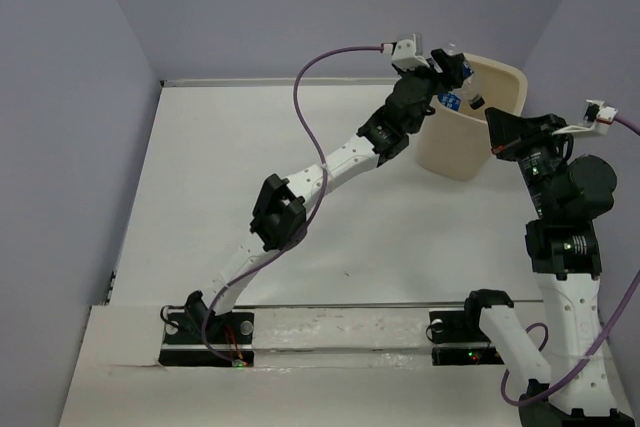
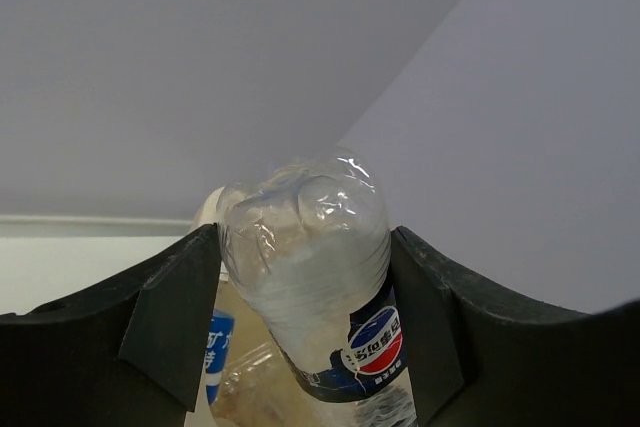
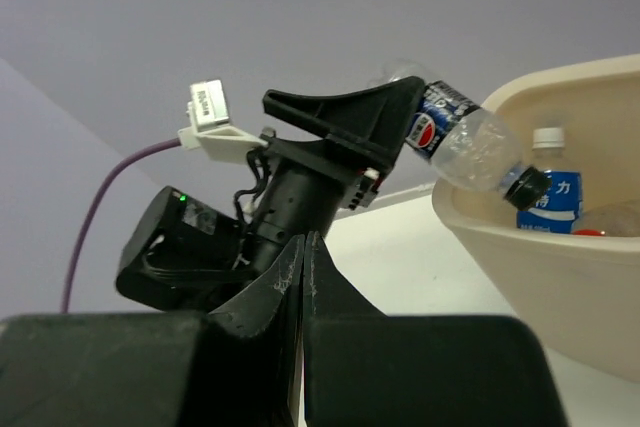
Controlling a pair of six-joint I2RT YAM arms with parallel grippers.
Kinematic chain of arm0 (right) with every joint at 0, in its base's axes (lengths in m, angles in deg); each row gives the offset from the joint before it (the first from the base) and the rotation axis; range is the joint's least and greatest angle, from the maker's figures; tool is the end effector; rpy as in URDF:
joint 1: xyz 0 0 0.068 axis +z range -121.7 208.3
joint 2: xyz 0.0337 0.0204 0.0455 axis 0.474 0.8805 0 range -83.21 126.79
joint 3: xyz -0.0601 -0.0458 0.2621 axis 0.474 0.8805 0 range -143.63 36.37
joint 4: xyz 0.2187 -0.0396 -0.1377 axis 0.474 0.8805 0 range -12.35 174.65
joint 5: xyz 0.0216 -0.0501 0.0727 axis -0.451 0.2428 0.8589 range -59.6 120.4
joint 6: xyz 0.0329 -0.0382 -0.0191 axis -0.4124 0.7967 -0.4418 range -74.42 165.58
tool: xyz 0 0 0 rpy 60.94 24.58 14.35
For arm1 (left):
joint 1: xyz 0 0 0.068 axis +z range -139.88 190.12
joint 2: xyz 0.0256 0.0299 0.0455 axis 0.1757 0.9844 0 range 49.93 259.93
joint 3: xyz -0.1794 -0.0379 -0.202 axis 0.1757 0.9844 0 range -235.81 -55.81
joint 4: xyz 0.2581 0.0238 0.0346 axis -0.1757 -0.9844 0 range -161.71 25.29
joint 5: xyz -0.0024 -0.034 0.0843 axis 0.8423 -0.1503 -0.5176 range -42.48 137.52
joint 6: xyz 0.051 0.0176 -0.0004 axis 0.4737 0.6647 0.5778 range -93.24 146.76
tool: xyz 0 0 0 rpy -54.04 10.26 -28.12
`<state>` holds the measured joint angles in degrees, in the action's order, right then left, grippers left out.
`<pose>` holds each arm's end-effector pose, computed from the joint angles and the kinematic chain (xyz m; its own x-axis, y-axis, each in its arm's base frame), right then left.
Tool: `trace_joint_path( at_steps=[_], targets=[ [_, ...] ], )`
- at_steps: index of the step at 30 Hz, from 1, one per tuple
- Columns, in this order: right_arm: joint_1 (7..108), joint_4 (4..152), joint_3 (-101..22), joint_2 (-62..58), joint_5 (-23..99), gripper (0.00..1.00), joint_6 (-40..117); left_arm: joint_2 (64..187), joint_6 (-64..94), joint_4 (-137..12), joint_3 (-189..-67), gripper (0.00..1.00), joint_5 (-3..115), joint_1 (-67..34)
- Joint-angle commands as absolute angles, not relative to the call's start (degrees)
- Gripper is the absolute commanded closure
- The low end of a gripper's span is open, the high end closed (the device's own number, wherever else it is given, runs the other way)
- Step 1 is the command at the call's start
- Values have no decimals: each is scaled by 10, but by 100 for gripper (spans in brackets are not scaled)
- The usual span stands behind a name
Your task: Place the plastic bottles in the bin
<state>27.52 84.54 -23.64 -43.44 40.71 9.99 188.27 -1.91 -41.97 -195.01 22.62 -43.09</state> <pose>0.1324 0.0046 0.4486 0.0941 0.5714 -0.8152 -0.2651 0.8037 0.5327 0.3466 -0.4384 0.3952 -0.0273 -0.6901 -0.7232 0.5496 0.5939 -0.5875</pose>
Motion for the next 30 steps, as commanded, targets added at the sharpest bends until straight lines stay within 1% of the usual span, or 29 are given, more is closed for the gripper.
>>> trace_joint_path(
  at_steps=[1, 2, 3, 5, 6, 7, 8, 12, 18, 21, 23, 24, 25, 26, 27, 29, 30],
  targets=[
    [272, 817, -235, -445, 448, 100, 86, 1922, 5, -316, -2019, 75, 199, -447],
    [277, 819, -236, -446, 445, 100, 88, 1929, 7, -312, -2022, 64, 205, -451],
    [277, 819, -237, -446, 444, 100, 89, 1934, 10, -308, -2024, 42, 211, -453],
    [283, 820, -238, -447, 445, 100, 90, 1936, 14, -308, -2017, 21, 216, -454],
    [283, 820, -238, -447, 445, 100, 90, 1932, 14, -303, -2007, 7, 219, -454],
    [283, 820, -238, -449, 446, 100, 90, 1928, 17, -302, -2003, 3, 226, -454],
    [283, 820, -238, -450, 448, 100, 89, 1926, 21, -300, -1994, 1, 229, -454],
    [283, 822, -244, -458, 460, 100, 84, 1904, 30, -293, -1980, 1, 248, -454],
    [283, 832, -258, -488, 445, 100, 87, 1847, 40, -292, -1943, 1, 284, -453],
    [283, 834, -262, -496, 443, 100, 85, 1771, 53, -300, -1892, 1, 292, -453],
    [283, 835, -262, -503, 441, 100, 84, 1723, 60, -302, -1842, 1, 288, -453],
    [283, 834, -260, -506, 440, 100, 82, 1696, 67, -303, -1780, 1, 287, -453],
    [283, 833, -260, -510, 445, 100, 82, 1636, 70, -302, -1744, 1, 278, -453],
    [283, 833, -259, -512, 447, 100, 82, 1606, 71, -303, -1707, 1, 272, -453],
    [283, 833, -259, -515, 448, 100, 81, 1542, 70, -303, -1629, 1, 263, -451],
    [283, 827, -248, -526, 457, 100, 78, 1478, 71, -306, -1551, 1, 256, -451],
    [283, 822, -243, -529, 463, 100, 77, 1414, 68, -312, -1473, 1, 256, -450]
  ],
)
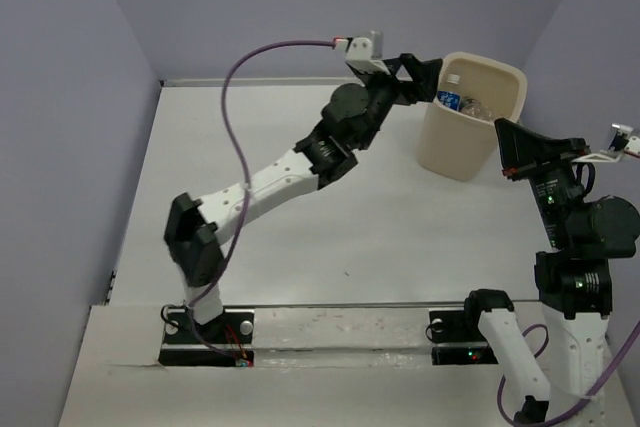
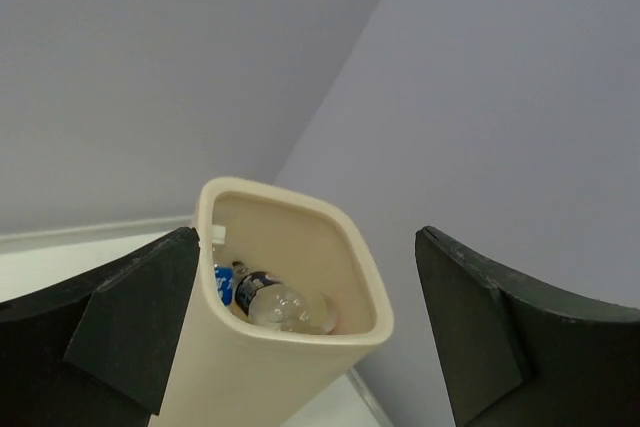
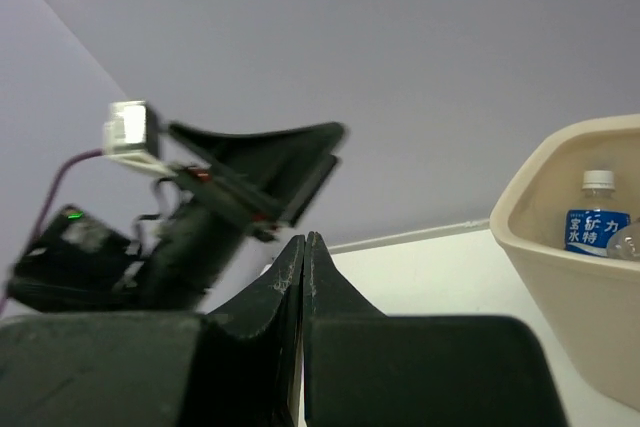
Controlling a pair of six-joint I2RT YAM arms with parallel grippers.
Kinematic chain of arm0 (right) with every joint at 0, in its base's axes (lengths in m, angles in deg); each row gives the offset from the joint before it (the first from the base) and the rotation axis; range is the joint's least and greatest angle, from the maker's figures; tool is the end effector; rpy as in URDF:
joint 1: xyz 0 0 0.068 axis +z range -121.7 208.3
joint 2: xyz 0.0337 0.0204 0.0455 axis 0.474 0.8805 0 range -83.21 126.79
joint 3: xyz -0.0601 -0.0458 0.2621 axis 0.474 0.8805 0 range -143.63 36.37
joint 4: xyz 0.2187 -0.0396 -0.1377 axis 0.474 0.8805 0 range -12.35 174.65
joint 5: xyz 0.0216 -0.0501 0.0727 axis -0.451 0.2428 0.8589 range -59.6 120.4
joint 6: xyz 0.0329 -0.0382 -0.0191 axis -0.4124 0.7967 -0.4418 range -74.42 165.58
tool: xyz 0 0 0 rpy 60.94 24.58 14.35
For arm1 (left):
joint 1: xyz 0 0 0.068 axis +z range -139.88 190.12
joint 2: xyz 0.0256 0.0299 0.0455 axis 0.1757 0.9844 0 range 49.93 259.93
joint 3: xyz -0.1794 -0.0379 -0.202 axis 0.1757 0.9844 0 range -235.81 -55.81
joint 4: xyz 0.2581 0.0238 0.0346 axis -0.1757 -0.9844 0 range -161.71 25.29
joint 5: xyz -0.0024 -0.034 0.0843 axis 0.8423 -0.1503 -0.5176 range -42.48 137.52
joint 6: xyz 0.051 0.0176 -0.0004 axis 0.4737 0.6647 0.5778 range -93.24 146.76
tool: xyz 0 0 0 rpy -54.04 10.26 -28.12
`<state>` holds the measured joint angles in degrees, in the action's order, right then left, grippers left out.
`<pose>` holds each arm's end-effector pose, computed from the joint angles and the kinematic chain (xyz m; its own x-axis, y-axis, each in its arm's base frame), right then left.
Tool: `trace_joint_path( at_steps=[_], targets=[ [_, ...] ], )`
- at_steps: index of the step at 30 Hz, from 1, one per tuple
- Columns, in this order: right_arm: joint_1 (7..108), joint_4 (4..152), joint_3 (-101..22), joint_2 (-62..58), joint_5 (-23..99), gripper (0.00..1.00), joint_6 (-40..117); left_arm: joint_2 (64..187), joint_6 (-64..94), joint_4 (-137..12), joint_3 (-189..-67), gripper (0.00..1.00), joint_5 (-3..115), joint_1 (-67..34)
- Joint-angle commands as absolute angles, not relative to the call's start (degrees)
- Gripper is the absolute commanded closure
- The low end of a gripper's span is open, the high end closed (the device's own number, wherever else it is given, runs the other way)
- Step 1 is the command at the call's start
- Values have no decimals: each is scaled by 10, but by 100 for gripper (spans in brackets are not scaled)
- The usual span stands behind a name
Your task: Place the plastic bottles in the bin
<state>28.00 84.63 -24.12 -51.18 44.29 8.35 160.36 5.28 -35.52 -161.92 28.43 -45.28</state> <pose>0.0841 0.0081 0.4627 0.1594 0.5866 -0.7941 -0.3953 0.7750 0.4931 0.2700 -0.3709 0.4476 -0.0009 -0.6080 -0.7940 0.6545 0.5999 -0.4602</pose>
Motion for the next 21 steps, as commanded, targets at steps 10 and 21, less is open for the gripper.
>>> trace_joint_path(
  at_steps=[10, 21],
  targets=[
    [283, 795, -153, -586, 497, 94, 82, 1063, 31, -531, -1124, 1, 183, -450],
    [283, 742, -81, -582, 473, 94, 81, 829, 39, -611, -1020, 1, 150, -449]
  ],
)
